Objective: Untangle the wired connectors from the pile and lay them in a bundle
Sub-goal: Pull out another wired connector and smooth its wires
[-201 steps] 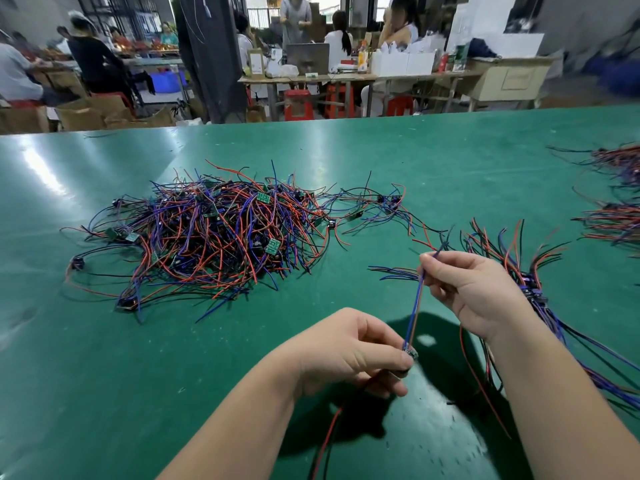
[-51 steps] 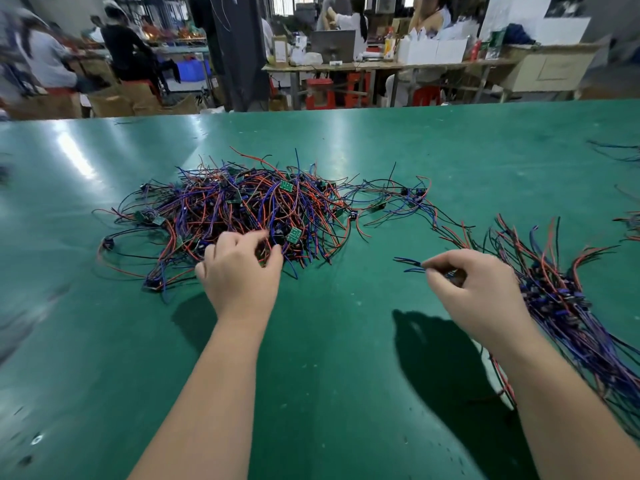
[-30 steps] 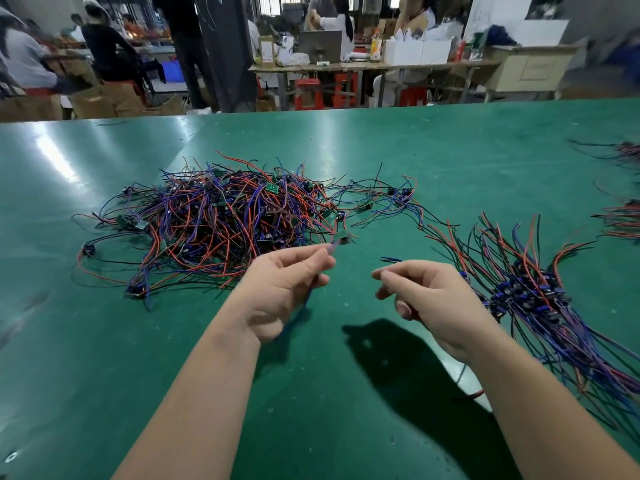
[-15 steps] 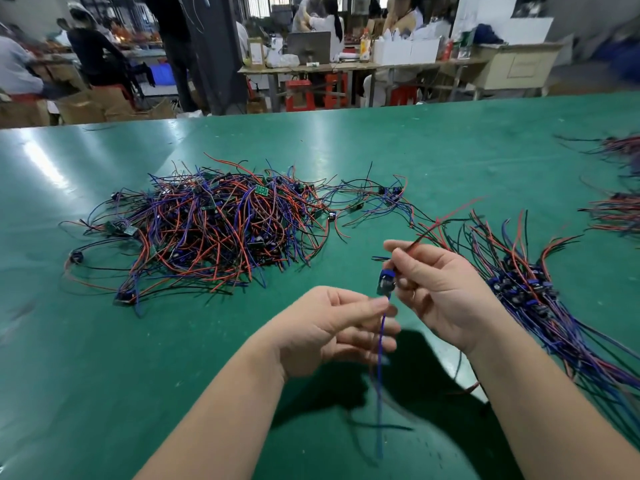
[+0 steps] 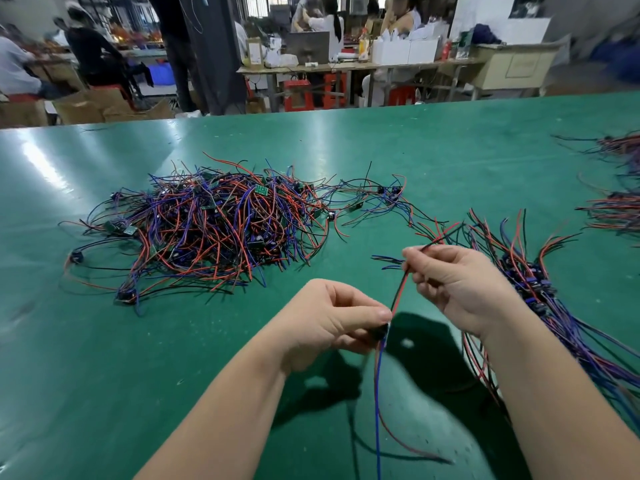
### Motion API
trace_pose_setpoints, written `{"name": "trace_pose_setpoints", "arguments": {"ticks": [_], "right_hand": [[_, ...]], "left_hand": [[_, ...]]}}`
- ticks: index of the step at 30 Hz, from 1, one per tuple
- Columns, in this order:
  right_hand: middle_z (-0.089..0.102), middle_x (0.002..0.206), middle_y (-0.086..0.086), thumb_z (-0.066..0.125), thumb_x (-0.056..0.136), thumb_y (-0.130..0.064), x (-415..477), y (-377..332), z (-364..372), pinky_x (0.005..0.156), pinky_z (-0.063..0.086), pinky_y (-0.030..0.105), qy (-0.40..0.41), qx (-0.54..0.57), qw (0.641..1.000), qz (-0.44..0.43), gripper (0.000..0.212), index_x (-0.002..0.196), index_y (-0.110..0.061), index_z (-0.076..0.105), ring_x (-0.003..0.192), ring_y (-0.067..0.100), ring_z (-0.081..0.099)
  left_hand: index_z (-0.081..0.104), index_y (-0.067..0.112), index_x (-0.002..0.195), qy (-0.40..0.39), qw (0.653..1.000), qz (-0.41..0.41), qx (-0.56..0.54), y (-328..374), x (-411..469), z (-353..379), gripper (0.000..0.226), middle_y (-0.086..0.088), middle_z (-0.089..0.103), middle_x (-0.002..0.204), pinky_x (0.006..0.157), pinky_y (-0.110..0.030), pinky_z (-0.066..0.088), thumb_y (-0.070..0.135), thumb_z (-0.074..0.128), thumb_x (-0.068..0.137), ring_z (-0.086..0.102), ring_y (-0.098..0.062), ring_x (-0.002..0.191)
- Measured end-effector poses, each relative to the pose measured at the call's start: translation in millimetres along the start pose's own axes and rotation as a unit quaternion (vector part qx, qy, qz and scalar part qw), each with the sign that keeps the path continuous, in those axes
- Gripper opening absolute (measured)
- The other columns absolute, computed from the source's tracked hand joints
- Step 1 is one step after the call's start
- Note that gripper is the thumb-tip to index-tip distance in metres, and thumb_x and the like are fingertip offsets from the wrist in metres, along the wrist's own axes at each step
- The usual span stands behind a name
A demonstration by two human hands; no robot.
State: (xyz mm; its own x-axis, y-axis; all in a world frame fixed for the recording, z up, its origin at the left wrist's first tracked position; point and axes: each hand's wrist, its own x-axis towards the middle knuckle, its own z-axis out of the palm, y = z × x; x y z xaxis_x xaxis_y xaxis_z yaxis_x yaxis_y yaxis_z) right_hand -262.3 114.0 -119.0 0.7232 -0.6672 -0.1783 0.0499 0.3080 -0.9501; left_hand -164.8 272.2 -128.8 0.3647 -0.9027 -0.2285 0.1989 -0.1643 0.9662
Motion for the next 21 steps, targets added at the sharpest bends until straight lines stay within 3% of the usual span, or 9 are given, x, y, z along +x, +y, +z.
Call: {"name": "trace_pose_setpoints", "arguments": {"ticks": [4,8,11,17,21], "right_hand": [[0.067,0.056,0.001,0.067,0.078,-0.005,4,-7,-14,0.043,0.045,0.011,0.06,0.03,0.997,-0.031,0.008,0.07,-0.007,0.065,0.044,0.004,0.057],[0.067,0.057,-0.001,0.072,0.059,-0.012,2,-6,-8,0.043,0.044,0.011,0.053,0.034,0.997,-0.048,0.003,0.057,-0.013,0.07,0.047,0.005,0.061],[0.067,0.055,-0.001,0.073,0.058,-0.016,0,-8,-6,0.038,0.042,0.011,0.059,0.049,0.996,-0.037,0.014,0.066,-0.012,0.062,0.046,0.007,0.063],[0.057,0.048,-0.001,0.066,0.086,-0.025,0,-3,-4,0.032,0.033,0.011,0.048,-0.036,0.998,0.013,0.026,0.067,-0.009,0.061,0.038,0.007,0.055],[0.061,0.048,0.0,0.041,0.099,-0.042,6,-4,-5,0.034,0.039,0.012,0.062,0.053,0.996,0.044,0.045,0.078,-0.007,0.061,0.041,0.008,0.06]], "left_hand": [[0.074,0.014,0.066,-0.058,0.997,-0.006,0.053,-1,-4,3,0.015,-0.003,0.069,0.062,0.05,-0.019,0.05,0.007,0.074,0.079,0.062,-0.01,0.051],[0.074,0.014,0.07,-0.071,0.994,-0.023,0.08,2,-6,-2,0.011,-0.001,0.068,0.065,0.052,-0.021,0.051,0.008,0.075,0.079,0.06,-0.01,0.052],[0.074,0.014,0.08,-0.096,0.991,-0.039,0.09,5,-9,-9,0.006,0.001,0.068,0.068,0.053,-0.021,0.051,0.011,0.073,0.075,0.061,-0.01,0.053],[0.077,0.021,0.085,-0.183,0.977,-0.032,0.104,4,-13,-12,0.017,0.003,0.068,0.07,0.053,-0.018,0.051,0.012,0.068,0.075,0.059,-0.006,0.054],[0.076,0.024,0.077,-0.17,0.985,0.021,-0.004,7,-14,-12,0.013,0.002,0.07,0.076,0.05,-0.018,0.052,0.016,0.069,0.069,0.063,-0.006,0.055]]}}
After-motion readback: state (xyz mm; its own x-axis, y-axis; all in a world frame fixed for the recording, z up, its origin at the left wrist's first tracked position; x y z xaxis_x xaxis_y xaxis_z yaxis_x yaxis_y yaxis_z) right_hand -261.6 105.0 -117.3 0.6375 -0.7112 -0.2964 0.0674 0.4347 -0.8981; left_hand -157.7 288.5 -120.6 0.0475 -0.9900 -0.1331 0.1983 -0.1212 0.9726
